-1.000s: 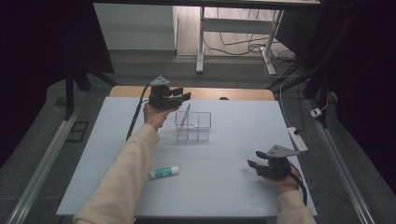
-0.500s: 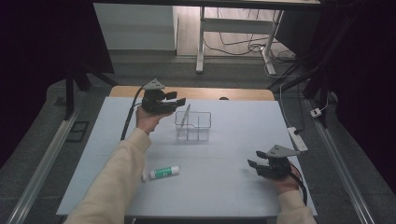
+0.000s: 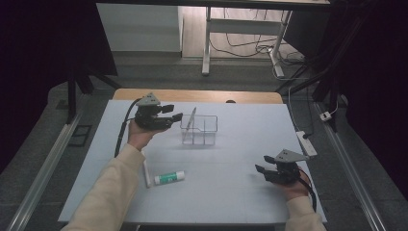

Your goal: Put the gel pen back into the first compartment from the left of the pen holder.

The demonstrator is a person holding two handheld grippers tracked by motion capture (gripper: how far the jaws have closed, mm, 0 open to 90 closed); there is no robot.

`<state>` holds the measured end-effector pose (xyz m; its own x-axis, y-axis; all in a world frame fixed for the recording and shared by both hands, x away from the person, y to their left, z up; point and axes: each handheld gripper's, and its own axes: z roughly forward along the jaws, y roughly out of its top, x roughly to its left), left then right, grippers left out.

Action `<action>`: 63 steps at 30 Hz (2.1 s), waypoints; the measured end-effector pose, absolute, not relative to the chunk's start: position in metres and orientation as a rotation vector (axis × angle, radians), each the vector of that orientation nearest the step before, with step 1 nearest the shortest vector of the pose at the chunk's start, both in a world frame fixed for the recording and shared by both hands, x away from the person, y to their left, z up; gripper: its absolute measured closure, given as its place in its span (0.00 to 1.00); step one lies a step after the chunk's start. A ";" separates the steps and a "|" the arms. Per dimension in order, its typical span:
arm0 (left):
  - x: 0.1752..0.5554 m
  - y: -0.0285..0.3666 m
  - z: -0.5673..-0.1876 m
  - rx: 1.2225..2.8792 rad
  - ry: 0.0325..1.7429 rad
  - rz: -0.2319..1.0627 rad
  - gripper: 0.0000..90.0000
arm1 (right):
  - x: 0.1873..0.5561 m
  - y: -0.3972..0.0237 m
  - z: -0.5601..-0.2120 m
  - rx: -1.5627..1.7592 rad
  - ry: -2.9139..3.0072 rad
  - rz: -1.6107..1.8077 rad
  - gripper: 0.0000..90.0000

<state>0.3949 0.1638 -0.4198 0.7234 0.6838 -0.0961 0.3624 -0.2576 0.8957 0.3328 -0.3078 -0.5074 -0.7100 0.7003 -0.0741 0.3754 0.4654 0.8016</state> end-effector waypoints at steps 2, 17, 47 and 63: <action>0.387 0.168 -0.420 1.878 0.814 0.406 0.48 | 0.333 -0.308 -0.507 0.903 2.323 1.132 0.50; 0.350 0.192 -0.437 2.031 0.833 0.367 0.44 | 0.333 -0.308 -0.507 0.910 2.323 1.131 0.50; 0.327 0.228 -0.462 2.196 1.071 0.341 0.41 | 0.333 -0.308 -0.508 0.906 2.330 1.129 0.50; 0.335 0.228 -0.479 2.189 1.353 0.295 0.39 | 0.332 -0.310 -0.505 0.882 2.335 1.152 0.50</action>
<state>0.3346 0.2281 -0.4795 0.4706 0.8772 -0.0954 0.7579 -0.3465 0.5528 0.3322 -0.3103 -0.5051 -0.7258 0.6847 -0.0662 0.3641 0.4641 0.8075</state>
